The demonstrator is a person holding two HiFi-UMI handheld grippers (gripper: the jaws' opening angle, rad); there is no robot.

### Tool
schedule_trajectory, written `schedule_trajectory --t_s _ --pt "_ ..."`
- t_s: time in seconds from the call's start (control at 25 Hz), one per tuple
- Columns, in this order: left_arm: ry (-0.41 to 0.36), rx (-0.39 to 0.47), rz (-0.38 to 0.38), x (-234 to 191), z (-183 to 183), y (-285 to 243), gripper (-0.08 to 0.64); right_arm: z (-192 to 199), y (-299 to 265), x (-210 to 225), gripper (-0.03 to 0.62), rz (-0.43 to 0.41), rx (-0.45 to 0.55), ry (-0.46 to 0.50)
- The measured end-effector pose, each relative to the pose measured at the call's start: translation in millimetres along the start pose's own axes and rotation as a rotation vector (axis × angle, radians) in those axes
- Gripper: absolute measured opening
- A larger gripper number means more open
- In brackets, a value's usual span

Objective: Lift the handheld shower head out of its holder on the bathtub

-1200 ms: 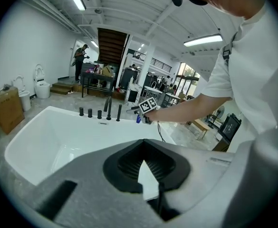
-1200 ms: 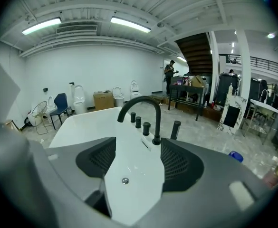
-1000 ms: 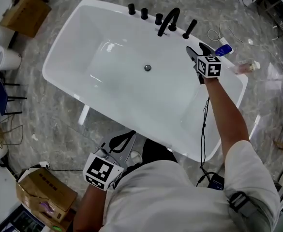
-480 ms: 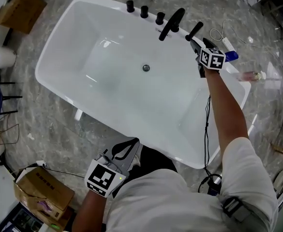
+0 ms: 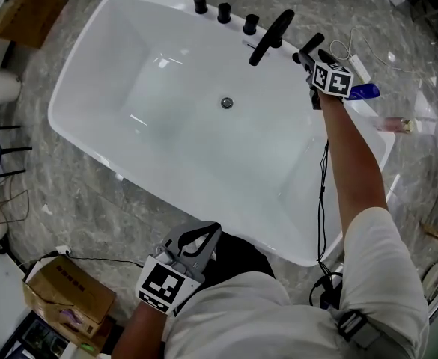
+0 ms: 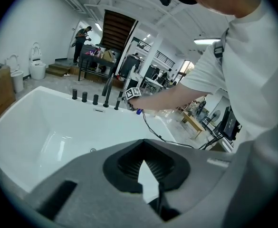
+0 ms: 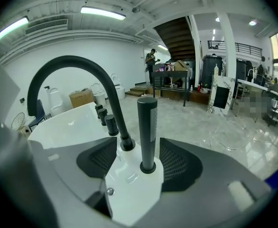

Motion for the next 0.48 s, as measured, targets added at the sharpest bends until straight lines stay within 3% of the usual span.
schedule_trajectory --t_s 0.48 --pt "0.057 -0.028 -0.006 -25.8 17.6 -13.6 0.006 -4.8 -42.7 18.9 0.278 0.034 -0.002 -0.026"
Point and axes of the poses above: the fingertips, and each gripper's own axes: y backward along the fingers, x to its right, z out of its underside, the point moved 9 cm from there along y, backward along the fingers, and after that the axes turned 8 degrees about x, right-handed, at the moved point
